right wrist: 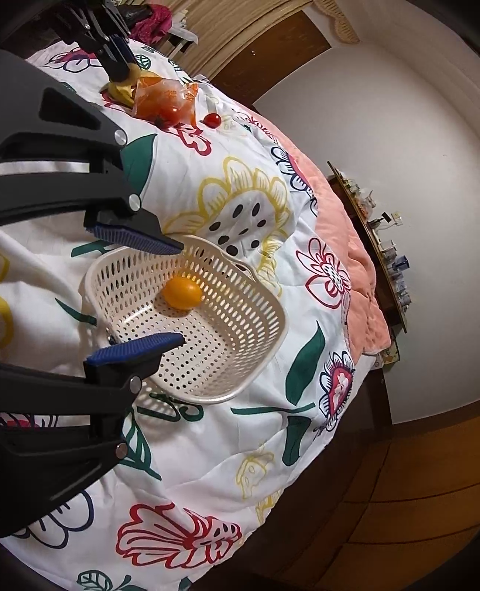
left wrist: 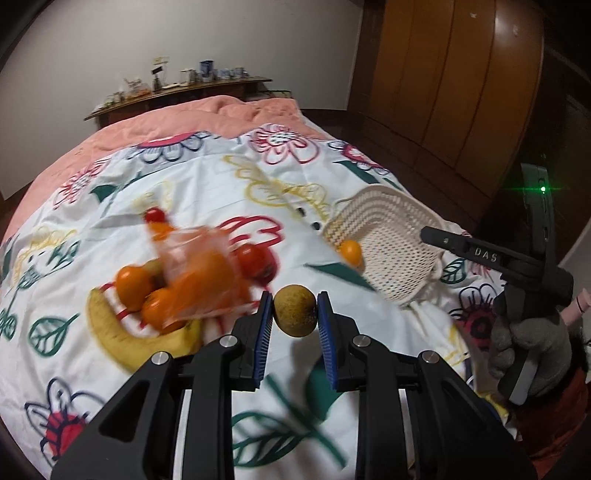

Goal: Organize fruits
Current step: 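Carry the small yellow fruit into the basket and open the left gripper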

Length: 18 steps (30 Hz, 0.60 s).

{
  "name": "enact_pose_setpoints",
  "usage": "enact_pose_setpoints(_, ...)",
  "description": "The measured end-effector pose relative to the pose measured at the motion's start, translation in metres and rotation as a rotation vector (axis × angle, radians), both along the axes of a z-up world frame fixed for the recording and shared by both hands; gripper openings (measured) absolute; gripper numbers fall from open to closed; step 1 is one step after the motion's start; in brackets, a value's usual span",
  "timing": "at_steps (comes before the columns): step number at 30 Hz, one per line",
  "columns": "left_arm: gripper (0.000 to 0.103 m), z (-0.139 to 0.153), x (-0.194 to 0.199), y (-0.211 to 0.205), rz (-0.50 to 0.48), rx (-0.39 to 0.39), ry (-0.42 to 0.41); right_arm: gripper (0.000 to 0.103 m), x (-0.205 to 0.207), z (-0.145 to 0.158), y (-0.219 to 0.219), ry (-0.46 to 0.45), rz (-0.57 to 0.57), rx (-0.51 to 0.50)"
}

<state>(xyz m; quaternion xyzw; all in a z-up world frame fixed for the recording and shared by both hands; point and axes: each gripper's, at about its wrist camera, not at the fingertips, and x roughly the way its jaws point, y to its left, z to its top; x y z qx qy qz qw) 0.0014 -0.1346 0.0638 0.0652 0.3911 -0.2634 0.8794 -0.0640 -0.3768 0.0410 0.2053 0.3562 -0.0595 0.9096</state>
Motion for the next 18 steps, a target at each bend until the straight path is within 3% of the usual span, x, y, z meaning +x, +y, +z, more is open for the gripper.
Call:
enact_pose_setpoints(10, 0.025, -0.009, 0.024, -0.071, -0.119, 0.007, 0.080, 0.055, -0.010, 0.000, -0.015, -0.028, -0.036, -0.007)
enact_pose_setpoints(18, 0.025, -0.019, 0.033, -0.116, -0.174, 0.035, 0.097, 0.056, -0.013, -0.008, -0.028, -0.020, -0.057, 0.009)
